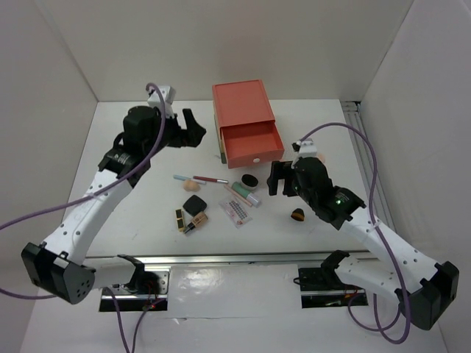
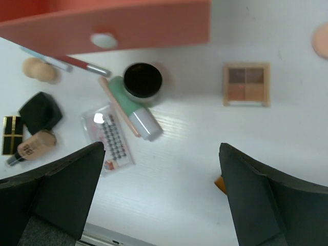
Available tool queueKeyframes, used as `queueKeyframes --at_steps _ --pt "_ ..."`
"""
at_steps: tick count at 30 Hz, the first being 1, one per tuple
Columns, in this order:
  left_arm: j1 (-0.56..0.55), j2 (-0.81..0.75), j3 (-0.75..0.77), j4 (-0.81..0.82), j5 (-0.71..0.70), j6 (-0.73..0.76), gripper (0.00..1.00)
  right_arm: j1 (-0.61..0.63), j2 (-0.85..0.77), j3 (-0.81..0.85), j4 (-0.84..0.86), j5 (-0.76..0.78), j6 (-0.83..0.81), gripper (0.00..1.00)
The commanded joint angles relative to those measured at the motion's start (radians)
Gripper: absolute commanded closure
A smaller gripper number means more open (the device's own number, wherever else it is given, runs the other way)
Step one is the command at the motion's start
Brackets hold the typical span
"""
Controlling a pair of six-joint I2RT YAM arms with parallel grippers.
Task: Organize the makeup
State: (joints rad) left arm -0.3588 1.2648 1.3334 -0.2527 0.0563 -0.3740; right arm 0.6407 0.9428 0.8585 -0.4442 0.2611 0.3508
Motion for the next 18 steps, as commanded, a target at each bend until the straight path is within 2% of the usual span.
queueKeyframes --at_steps 1,5,9,13,18 --pt "-0.002 -0.066 -0.176 -0.020 -0.002 -0.092 0.00 -0.016 -0.032 -0.059 -0.062 0.069 0.073 0.00" --pt "-0.038 -0.244 -0.381 -0.031 -0.044 -0.155 0.00 -0.045 -0.044 -0.090 -0.169 0.199 0.240 0.00" --pt "-0.109 -0.364 -0.541 -0.092 -0.055 -0.203 0.00 -0.058 0.003 -0.113 -0.254 0.230 0.326 0.00" --pt "-0.149 -0.436 -0.629 -0.126 -0.073 -0.270 0.00 -0.069 0.039 -0.176 -0.208 0.199 0.382 0.00" --pt "-0.172 -0.482 -0.639 -0.184 -0.128 -0.298 0.00 -0.105 0.074 -0.220 -0.153 0.190 0.418 0.04"
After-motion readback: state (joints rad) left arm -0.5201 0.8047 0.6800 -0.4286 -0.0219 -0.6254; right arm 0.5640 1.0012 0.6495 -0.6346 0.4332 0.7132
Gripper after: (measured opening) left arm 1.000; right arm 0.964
